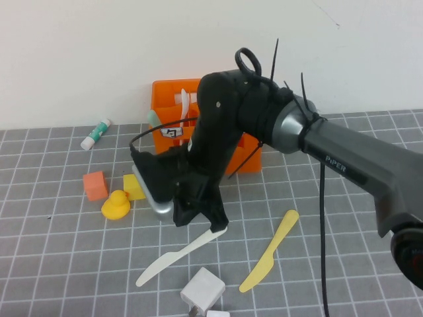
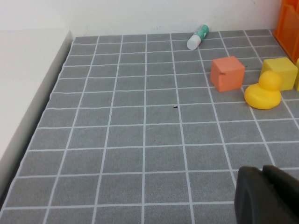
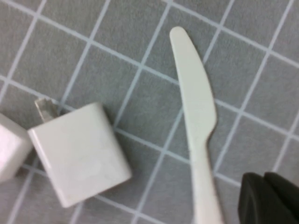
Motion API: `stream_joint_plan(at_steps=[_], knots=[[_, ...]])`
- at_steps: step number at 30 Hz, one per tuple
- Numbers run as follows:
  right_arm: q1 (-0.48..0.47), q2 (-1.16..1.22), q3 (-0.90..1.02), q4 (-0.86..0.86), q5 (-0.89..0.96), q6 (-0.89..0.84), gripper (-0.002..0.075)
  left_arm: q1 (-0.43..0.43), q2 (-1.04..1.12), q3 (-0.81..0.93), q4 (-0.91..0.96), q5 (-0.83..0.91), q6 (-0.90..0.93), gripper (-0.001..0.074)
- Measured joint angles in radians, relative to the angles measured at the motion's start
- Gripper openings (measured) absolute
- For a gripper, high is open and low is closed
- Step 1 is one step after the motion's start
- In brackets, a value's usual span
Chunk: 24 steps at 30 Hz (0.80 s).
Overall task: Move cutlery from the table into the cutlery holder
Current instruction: Pick up the knife
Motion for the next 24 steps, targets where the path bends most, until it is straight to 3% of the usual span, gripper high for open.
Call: stream_joint_plan(at_steps=[5,15,24], knots=[[0.014,0.006,0.019,-0.068,0.0,0.08,0.0013,0.0,0.0,0.0,0.0,0.0,0.0,-0.0001],[0.029,0.053,0.027,-0.171,0.0,0.047,0.0284,0.0,0.0,0.0,0.0,0.0,0.002,-0.0001],[0.037,0.109,0.027,-0.183,-0.016,0.078,0.0307,0.0,0.0,0.0,0.0,0.0,0.002,-0.0001]])
